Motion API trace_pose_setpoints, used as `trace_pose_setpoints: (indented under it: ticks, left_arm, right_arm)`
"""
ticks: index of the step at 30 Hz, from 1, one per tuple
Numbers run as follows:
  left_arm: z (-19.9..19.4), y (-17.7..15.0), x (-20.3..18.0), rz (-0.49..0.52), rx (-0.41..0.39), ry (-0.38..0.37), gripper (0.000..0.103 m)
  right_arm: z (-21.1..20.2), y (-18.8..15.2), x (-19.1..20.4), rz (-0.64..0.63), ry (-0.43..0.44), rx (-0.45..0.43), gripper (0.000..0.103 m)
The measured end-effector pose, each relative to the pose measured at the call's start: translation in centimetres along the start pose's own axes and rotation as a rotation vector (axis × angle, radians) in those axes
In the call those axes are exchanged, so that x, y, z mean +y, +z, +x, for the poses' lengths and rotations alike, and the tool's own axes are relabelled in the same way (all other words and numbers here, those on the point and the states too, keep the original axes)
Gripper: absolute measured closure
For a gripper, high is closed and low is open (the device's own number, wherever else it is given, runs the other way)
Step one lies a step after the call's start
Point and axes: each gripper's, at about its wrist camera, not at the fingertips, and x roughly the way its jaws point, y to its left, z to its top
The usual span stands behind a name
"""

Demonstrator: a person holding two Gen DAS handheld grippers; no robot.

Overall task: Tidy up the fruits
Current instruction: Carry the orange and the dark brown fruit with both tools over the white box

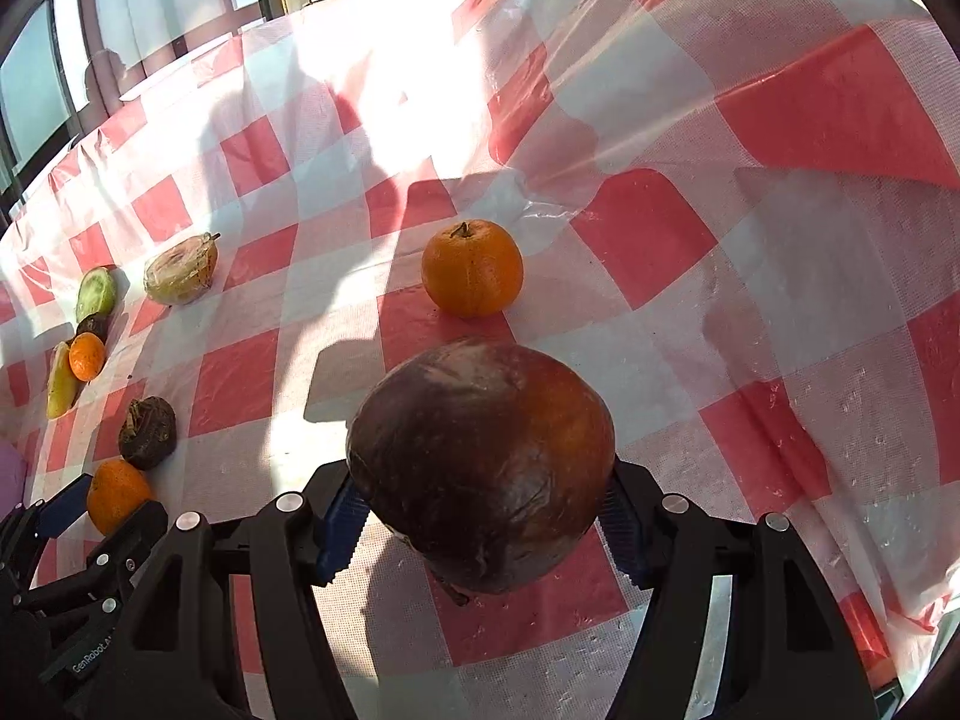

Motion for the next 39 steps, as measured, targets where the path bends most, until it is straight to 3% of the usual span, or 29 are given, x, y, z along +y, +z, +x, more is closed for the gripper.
trace_pose_setpoints:
  ticks: [1, 2, 8, 12, 18, 20, 24, 29, 39]
  left_arm:
    - [-0.2, 0.0, -0.1, 0.006, -0.010, -0.015, 0.052]
    - [-0.4, 0.0, 0.0, 0.005, -0.020, -0.021, 0.062]
    - [-0.7, -0.2, 2.4, -0.122, -0.046, -0.107, 0.063]
    - [-2.7, -2.0, 4.6, -0.225, -0.117, -0.117, 0.063]
    - [-8.6, -7.2, 5.8, -0.198, -0.204, -0.107, 0.063]
    - [-11.1, -8.8, 6.2, -0.162, -0.245, -0.077, 0.063]
    - [-16.0, -11.1, 8.0, -0.133, -0.309, -0.045, 0.063]
    - [-20.5, -13.5, 10.7, -0.167, -0.358, -0.040, 0.063]
    - [-28.2, -15.1, 18.6, -0.277, -0.516, 0.075, 0.063]
  right_arm:
    - [0.0, 0.0, -0.1, 0.004, 0.006, 0.000, 0.038]
    - [-0.1, 0.1, -0.4, 0.004, 0.015, -0.003, 0.038]
    - [0.0, 0.2, -0.7, -0.004, 0.028, -0.001, 0.038]
    - [-0.8, 0.0, -0.8, -0.001, 0.024, -0.005, 0.038]
    - [-3.5, -1.1, -1.0, 0.007, 0.035, -0.084, 0.039]
    - [-5.1, -2.8, -0.3, 0.023, 0.085, -0.093, 0.039]
    - [-9.1, -7.6, 3.2, -0.031, 0.196, -0.129, 0.039]
    - [-12.8, -11.9, 7.7, -0.084, 0.293, -0.146, 0.039]
    - [-19.4, -12.8, 17.6, -0.289, 0.473, -0.194, 0.039]
